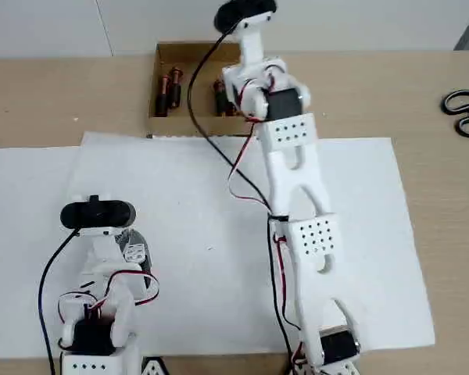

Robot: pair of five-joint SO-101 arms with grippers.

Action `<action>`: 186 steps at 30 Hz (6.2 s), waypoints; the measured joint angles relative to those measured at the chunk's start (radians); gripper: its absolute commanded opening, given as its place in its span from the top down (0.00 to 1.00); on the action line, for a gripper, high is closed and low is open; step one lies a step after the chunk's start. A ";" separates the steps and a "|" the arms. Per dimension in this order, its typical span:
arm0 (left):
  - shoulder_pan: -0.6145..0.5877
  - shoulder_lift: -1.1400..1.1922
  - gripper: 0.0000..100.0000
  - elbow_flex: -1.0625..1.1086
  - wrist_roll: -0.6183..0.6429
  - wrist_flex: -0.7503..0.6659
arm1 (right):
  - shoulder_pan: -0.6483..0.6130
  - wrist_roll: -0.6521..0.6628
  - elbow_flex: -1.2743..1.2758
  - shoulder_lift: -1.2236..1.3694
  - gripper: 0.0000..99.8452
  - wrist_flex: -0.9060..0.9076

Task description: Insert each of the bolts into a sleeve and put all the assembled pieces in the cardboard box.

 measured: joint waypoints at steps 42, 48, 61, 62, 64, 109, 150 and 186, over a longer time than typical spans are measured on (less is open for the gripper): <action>-0.081 0.000 0.99 0.000 0.000 0.000 | 0.273 -0.167 1.455 -1.088 1.00 0.345; -0.081 0.000 0.99 0.000 0.000 0.000 | 0.270 -0.184 1.852 -1.252 1.00 0.120; -0.081 0.000 0.99 0.000 0.000 0.000 | 0.270 -0.184 2.506 -1.709 1.00 -0.358; -0.081 0.000 0.99 0.000 0.000 0.000 | 0.270 -0.184 2.533 -1.732 1.00 -0.379; -0.081 0.000 0.99 0.000 0.000 0.000 | 0.272 -0.184 2.587 -1.780 1.00 -0.420; -0.081 0.000 0.99 0.000 0.000 0.000 | 0.278 -0.186 3.314 -2.820 1.00 -0.436; -0.081 0.000 0.99 0.000 0.000 0.000 | 0.278 -0.186 3.314 -2.820 1.00 -0.436; -0.081 0.000 0.99 0.000 0.000 0.000 | 0.278 -0.186 3.314 -2.820 1.00 -0.436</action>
